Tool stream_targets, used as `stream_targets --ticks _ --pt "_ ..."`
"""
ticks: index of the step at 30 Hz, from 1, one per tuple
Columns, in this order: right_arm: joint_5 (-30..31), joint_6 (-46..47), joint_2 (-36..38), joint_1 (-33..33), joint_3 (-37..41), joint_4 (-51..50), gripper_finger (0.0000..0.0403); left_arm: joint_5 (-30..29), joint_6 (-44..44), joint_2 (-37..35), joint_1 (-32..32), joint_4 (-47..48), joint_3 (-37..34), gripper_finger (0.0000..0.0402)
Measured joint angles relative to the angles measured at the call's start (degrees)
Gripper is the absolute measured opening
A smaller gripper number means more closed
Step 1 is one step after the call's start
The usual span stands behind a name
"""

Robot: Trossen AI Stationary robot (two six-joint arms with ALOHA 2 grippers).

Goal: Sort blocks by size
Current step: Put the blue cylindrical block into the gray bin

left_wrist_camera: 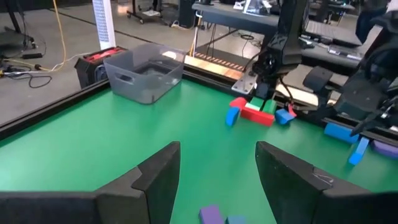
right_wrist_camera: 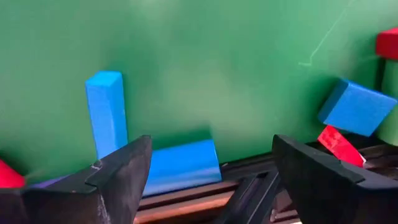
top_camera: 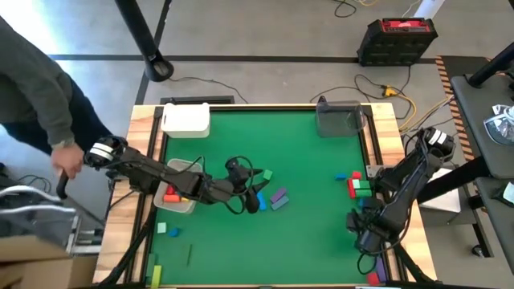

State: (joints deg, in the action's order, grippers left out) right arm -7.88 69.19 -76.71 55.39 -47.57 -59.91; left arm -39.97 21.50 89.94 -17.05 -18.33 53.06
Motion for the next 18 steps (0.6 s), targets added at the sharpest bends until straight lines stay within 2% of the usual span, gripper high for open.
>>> stream_targets --ticks 7,13,18 --pt "2.3 -0.8 -0.4 0.5 0.3 -0.6 0.0320 0.0 -0.1 0.0 0.0 -0.3 -0.5 0.0194" --pt "2.3 0.9 -0.4 -1.4 1.4 -10.4 0.0314 0.0 -0.1 0.0 0.0 -0.3 -0.5 0.0194" --pt "-2.4 -1.0 0.0 -2.5 1.3 -10.3 0.0304 0.1 -0.1 0.0 0.0 -0.2 -0.5 0.0194"
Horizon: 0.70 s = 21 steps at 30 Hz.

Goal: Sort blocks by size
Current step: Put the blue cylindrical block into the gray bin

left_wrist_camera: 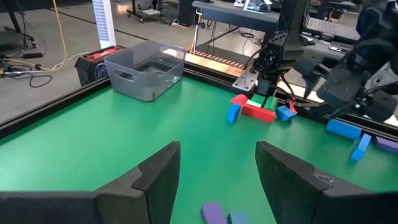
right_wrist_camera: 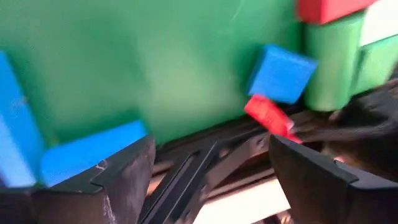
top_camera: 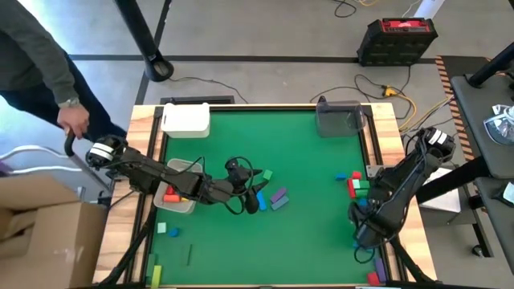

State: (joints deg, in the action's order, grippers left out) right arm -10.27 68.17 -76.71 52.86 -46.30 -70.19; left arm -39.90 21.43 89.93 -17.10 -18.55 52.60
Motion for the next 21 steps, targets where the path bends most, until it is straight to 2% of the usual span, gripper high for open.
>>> stream_targets --ticks 5,8,12,21 --pt "-9.4 4.6 0.0 0.2 0.1 5.2 0.0296 0.0 0.0 0.0 -0.1 0.6 0.0 0.0194" --pt "-9.1 0.8 -0.3 2.1 0.0 9.9 0.0295 0.1 0.0 0.0 -0.1 0.6 0.0 0.0194" --pt "-8.8 -3.4 -2.1 4.8 -0.3 10.4 0.0309 0.4 0.0 0.0 -0.4 0.7 0.0 0.0194" --pt "-5.7 -4.7 -6.2 8.2 -3.8 10.4 0.0352 0.4 -0.8 0.0 -0.4 1.1 0.0 0.0194"
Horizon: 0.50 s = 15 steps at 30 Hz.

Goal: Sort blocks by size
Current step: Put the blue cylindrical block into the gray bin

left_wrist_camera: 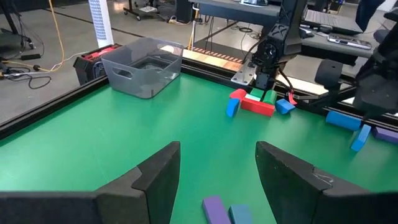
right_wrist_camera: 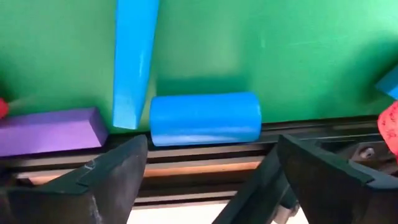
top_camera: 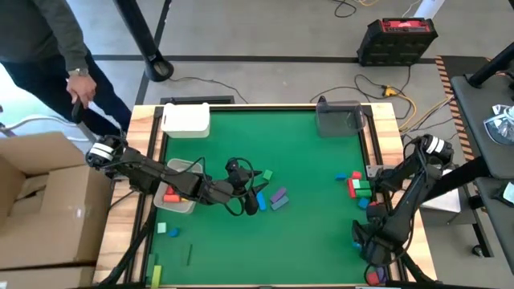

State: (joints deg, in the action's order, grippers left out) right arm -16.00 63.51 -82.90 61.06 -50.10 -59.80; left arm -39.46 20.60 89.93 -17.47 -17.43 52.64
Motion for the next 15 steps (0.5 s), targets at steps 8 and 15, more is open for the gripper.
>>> stream_targets --ticks 8,15 --pt "1.1 -3.1 -5.0 1.2 -0.2 0.1 0.0364 0.0 0.0 0.0 0.0 0.0 0.0 0.0194" --pt "0.8 -6.4 -8.1 1.2 -0.1 0.5 0.0364 0.0 -0.3 0.0 0.0 0.0 0.0 0.0194"
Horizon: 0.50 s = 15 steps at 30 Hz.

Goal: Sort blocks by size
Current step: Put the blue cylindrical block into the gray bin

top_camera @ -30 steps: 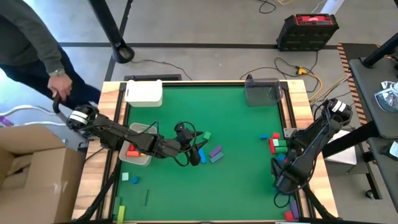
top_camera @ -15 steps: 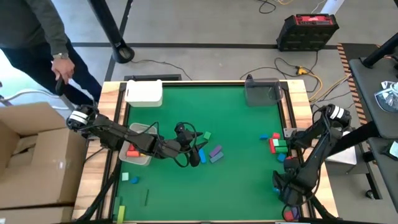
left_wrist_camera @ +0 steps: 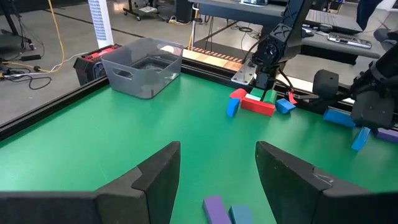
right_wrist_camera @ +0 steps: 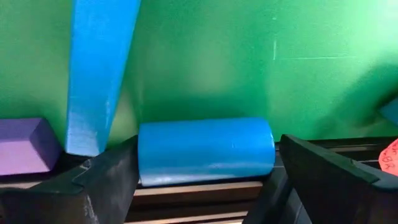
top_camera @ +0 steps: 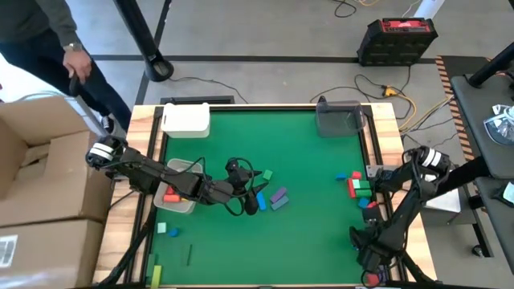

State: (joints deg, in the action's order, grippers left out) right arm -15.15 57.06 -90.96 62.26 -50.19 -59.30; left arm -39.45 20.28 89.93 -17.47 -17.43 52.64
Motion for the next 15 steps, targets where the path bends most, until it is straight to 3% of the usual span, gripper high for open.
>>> stream_targets --ticks 7,15 --pt "-0.3 -0.2 -0.3 0.0 0.3 1.4 0.0360 -0.1 -1.8 0.0 -0.6 0.0 0.0 0.0194" --pt "-0.3 -1.0 0.5 0.0 0.4 1.5 0.0280 -4.1 -8.0 0.0 -6.2 -0.9 0.0 0.0194"
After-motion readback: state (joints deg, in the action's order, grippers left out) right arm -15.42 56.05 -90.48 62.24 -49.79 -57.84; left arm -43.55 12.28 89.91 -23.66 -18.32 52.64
